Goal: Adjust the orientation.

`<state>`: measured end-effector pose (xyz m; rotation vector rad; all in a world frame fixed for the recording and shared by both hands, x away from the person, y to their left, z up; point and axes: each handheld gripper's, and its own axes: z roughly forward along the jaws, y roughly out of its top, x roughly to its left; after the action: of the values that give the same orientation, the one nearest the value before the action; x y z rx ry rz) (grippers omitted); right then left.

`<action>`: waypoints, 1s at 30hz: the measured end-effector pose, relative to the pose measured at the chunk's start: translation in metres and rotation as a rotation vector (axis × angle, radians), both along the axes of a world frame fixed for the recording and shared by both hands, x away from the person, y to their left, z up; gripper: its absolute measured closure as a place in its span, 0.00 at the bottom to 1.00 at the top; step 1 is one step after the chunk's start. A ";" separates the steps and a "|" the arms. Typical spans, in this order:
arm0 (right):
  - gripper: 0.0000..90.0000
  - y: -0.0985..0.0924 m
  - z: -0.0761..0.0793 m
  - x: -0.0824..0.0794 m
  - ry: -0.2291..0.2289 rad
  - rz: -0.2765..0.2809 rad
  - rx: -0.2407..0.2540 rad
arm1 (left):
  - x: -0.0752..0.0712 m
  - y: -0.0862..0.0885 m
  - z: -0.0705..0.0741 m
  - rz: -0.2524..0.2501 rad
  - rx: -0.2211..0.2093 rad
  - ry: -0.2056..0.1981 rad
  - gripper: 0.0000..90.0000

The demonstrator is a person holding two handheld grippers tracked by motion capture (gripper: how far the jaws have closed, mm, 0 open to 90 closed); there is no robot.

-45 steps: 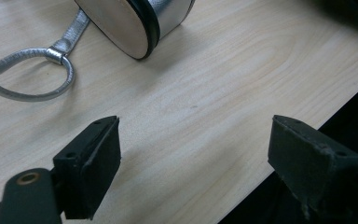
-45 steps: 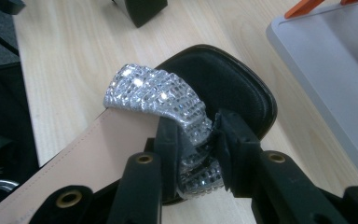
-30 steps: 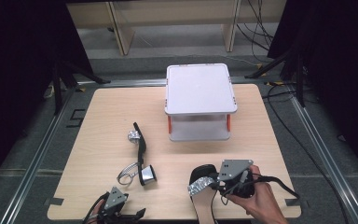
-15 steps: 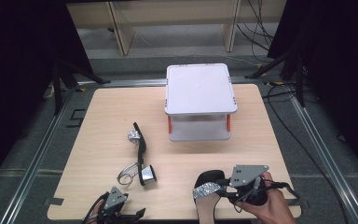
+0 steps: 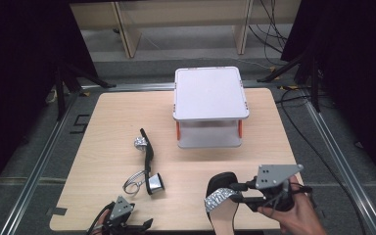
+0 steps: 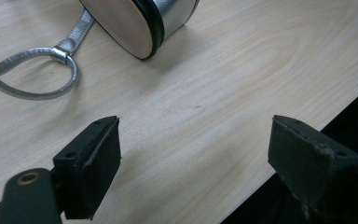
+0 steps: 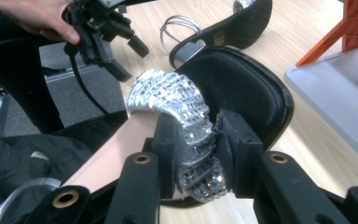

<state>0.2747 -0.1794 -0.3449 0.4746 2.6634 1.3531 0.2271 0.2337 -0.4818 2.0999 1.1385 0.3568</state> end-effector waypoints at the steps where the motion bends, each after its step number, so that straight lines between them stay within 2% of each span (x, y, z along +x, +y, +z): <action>1: 0.77 0.006 -0.002 0.013 0.010 0.003 -0.025 | 0.000 0.001 0.001 -0.003 0.006 0.002 0.18; 2: 0.77 0.006 -0.002 0.013 0.010 0.003 -0.025 | 0.000 0.001 0.000 0.000 -0.009 0.006 0.18; 3: 0.77 0.008 -0.005 0.026 0.021 -0.006 -0.036 | 0.001 0.002 0.000 -0.001 0.004 0.005 0.18; 4: 0.77 0.008 -0.005 0.026 0.021 -0.006 -0.036 | 0.001 0.002 0.000 -0.001 0.004 0.005 0.18; 5: 0.77 0.008 -0.006 0.040 0.021 -0.024 -0.050 | 0.001 0.002 -0.001 0.002 -0.007 0.012 0.18; 7: 0.77 0.008 -0.007 0.045 0.021 -0.025 -0.047 | 0.001 0.001 -0.001 0.001 -0.010 0.008 0.18; 8: 0.77 0.009 -0.009 0.055 0.039 -0.032 -0.049 | 0.001 0.001 -0.001 -0.004 -0.002 0.003 0.18; 9: 0.77 0.011 -0.012 0.067 0.070 -0.028 -0.026 | 0.000 0.001 0.000 -0.005 0.001 0.002 0.18; 10: 0.77 0.011 -0.012 0.067 0.070 -0.028 -0.026 | 0.000 0.001 0.000 -0.005 0.001 0.002 0.18; 11: 0.77 0.014 -0.016 0.080 0.087 -0.037 -0.038 | 0.000 0.001 0.000 -0.004 -0.005 0.003 0.18; 13: 0.77 0.018 -0.022 0.092 0.094 -0.050 -0.062 | 0.000 0.001 0.000 0.002 -0.005 0.003 0.18; 15: 0.77 0.019 -0.026 0.097 0.108 -0.060 -0.067 | 0.001 0.002 0.000 0.000 -0.003 0.001 0.18; 16: 0.78 0.021 -0.032 0.105 0.128 -0.070 -0.072 | 0.000 0.002 0.001 -0.003 -0.008 0.004 0.18; 17: 0.78 0.022 -0.036 0.110 0.127 -0.071 -0.081 | 0.000 0.002 0.000 -0.001 -0.008 0.005 0.18; 18: 0.78 0.025 -0.047 0.123 0.150 -0.088 -0.106 | 0.000 0.001 0.000 -0.007 -0.017 0.010 0.18; 20: 0.78 0.026 -0.050 0.127 0.167 -0.098 -0.111 | 0.000 0.001 0.000 -0.006 -0.016 0.008 0.18; 22: 0.78 0.028 -0.058 0.139 0.181 -0.123 -0.135 | 0.000 0.001 0.000 -0.008 -0.018 0.006 0.18; 25: 0.78 0.032 -0.069 0.154 0.188 -0.132 -0.156 | 0.000 0.001 0.000 -0.009 -0.018 0.007 0.18; 26: 0.78 0.036 -0.076 0.161 0.220 -0.138 -0.176 | 0.000 0.001 0.000 -0.008 -0.020 0.007 0.18; 28: 0.78 0.040 -0.081 0.162 0.223 -0.150 -0.180 | 0.000 0.001 0.000 -0.010 -0.020 0.009 0.18; 30: 0.77 0.046 -0.087 0.167 0.207 -0.126 -0.220 | 0.001 0.001 0.000 -0.008 -0.011 0.005 0.18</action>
<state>0.4420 -0.1337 -0.4320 0.7769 2.8440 1.0114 0.2277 0.2350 -0.4821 2.0963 1.1322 0.3406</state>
